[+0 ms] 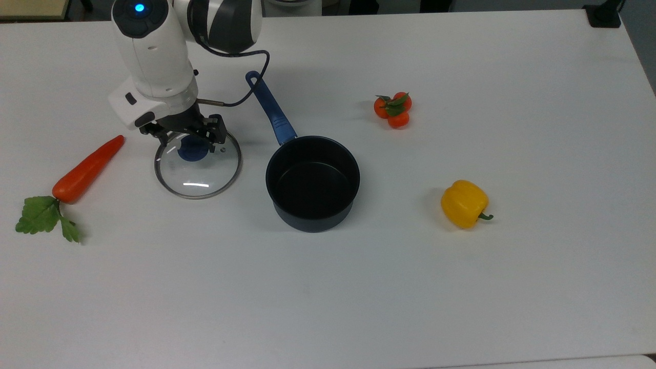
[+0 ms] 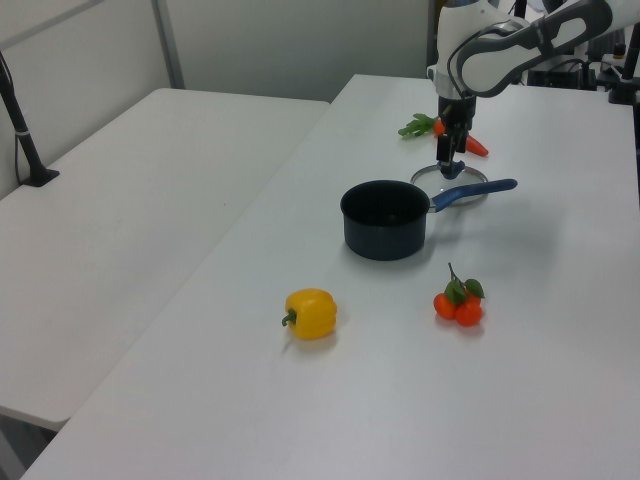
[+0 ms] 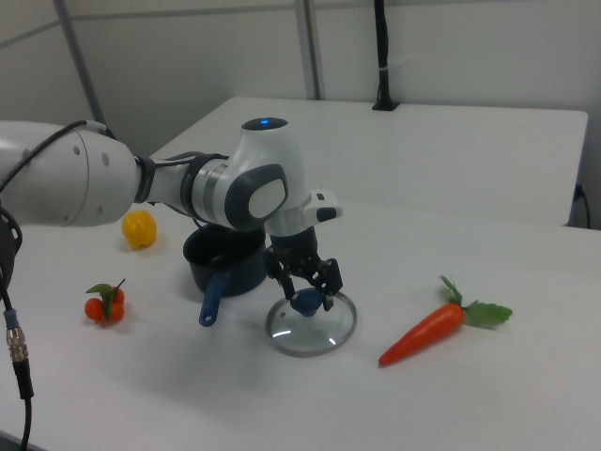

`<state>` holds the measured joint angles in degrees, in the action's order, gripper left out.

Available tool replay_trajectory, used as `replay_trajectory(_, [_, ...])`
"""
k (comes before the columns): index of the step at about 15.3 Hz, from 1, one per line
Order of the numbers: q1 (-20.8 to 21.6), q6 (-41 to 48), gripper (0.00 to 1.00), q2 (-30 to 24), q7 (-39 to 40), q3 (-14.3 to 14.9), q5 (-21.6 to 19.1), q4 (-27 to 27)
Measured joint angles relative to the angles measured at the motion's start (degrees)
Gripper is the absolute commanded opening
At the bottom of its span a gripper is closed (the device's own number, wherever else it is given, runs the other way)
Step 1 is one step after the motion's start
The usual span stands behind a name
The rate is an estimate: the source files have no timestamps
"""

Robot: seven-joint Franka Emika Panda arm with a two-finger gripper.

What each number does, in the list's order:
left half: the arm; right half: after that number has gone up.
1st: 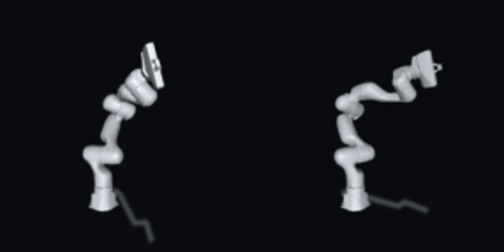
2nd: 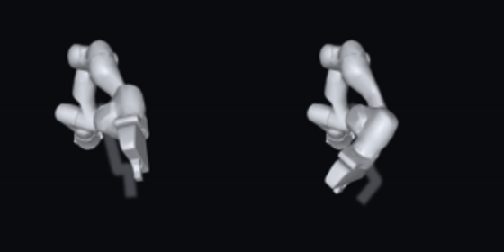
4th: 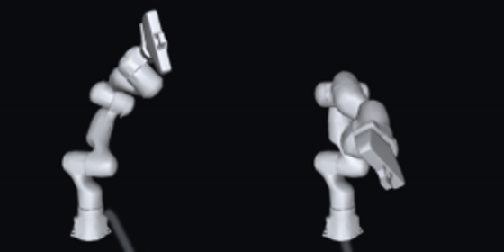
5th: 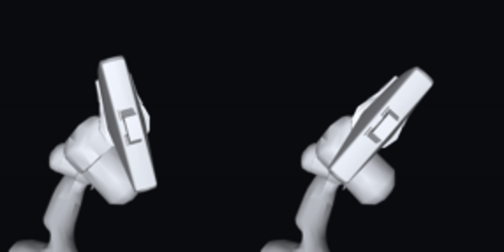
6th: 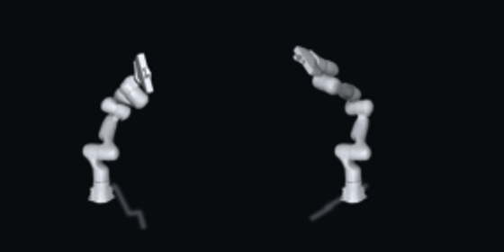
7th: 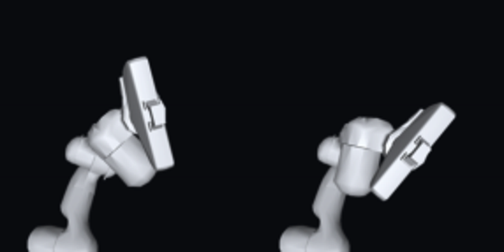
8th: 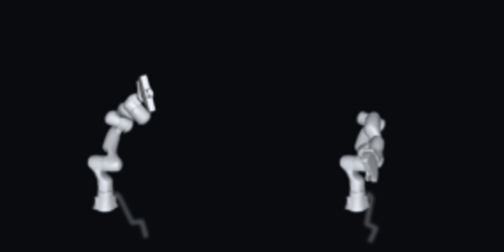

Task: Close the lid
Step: 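Move the gripper down over the glass lid's blue knob, then close the gripper on the blue knob of the glass lid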

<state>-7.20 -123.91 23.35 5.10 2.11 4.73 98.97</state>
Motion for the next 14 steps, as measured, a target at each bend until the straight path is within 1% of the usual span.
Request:
replay_trajectory(2, [0.00, -0.27, 0.74, 0.20, -0.05, -0.02, -0.04, 0.02])
replay_trajectory(3, [0.00, -0.27, 0.71, 0.21, -0.07, -0.02, -0.04, 0.06])
replay_trajectory(5, [0.00, -0.27, 0.70, 0.21, -0.18, -0.02, -0.04, 0.11])
replay_trajectory(6, [0.00, -0.27, 0.67, 0.21, -1.07, -0.02, -0.05, 0.11])
replay_trajectory(8, [0.01, -0.27, 0.66, 0.21, -2.17, -0.02, -0.05, 0.12])
replay_trajectory(10, [0.00, -0.27, 0.59, 0.21, -2.60, -0.03, -0.05, 0.13])
replay_trajectory(12, [0.00, -0.26, 0.50, 0.21, -3.51, -0.03, -0.06, 0.13])
replay_trajectory(14, [-0.01, -0.24, 0.45, 0.12, -4.70, -0.03, -0.06, 0.10])
